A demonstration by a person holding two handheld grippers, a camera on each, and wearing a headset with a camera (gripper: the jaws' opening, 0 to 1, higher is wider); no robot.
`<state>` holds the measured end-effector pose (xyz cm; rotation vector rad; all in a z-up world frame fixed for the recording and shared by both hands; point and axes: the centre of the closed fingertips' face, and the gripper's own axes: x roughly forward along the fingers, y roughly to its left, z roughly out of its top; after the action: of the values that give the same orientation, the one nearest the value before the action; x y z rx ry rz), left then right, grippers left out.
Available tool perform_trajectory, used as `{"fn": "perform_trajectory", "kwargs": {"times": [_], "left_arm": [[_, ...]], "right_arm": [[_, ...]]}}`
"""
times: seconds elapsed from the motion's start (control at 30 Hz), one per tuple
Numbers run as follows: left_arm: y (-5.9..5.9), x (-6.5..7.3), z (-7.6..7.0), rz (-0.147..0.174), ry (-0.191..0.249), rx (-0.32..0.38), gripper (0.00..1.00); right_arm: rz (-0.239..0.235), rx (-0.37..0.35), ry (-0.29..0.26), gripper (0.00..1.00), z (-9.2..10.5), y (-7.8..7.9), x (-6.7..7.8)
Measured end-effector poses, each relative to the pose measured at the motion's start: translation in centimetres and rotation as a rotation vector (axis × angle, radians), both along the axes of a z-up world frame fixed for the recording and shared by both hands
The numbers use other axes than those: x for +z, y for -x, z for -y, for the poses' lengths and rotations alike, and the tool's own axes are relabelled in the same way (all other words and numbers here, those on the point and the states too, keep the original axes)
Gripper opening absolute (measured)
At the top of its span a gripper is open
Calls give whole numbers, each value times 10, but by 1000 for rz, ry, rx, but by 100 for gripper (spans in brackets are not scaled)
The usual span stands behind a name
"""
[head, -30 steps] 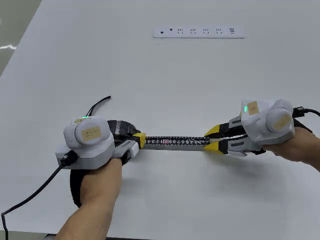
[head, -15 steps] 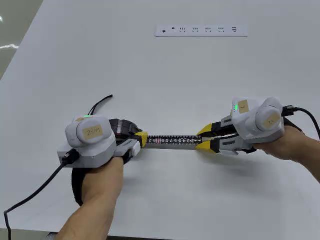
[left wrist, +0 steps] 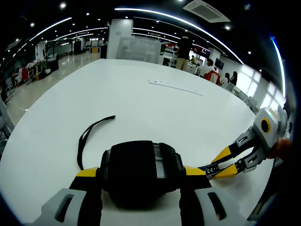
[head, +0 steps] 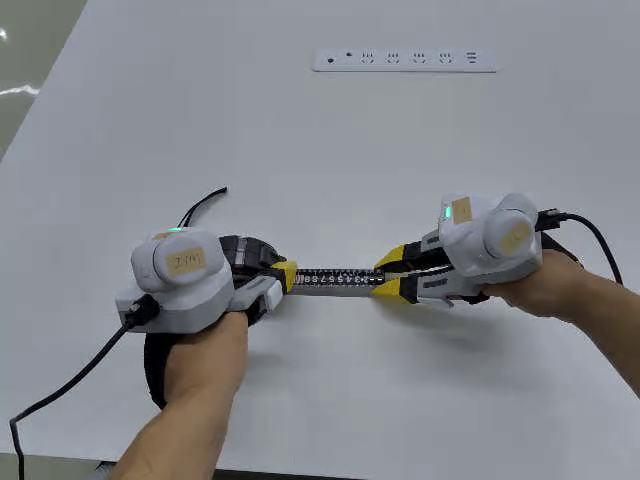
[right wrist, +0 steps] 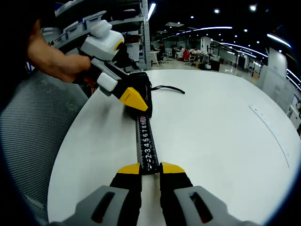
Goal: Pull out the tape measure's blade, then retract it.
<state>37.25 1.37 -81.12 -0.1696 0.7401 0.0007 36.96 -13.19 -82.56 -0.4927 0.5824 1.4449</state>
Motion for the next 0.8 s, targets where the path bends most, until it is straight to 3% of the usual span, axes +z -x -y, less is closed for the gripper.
{"fn": "perform_trajectory", "kwargs": {"times": [0.8], "left_arm": [[-1,1,0,0,7,-3,64]], "right_arm": [[-12,10,-21,13,-34,2,-1]]}}
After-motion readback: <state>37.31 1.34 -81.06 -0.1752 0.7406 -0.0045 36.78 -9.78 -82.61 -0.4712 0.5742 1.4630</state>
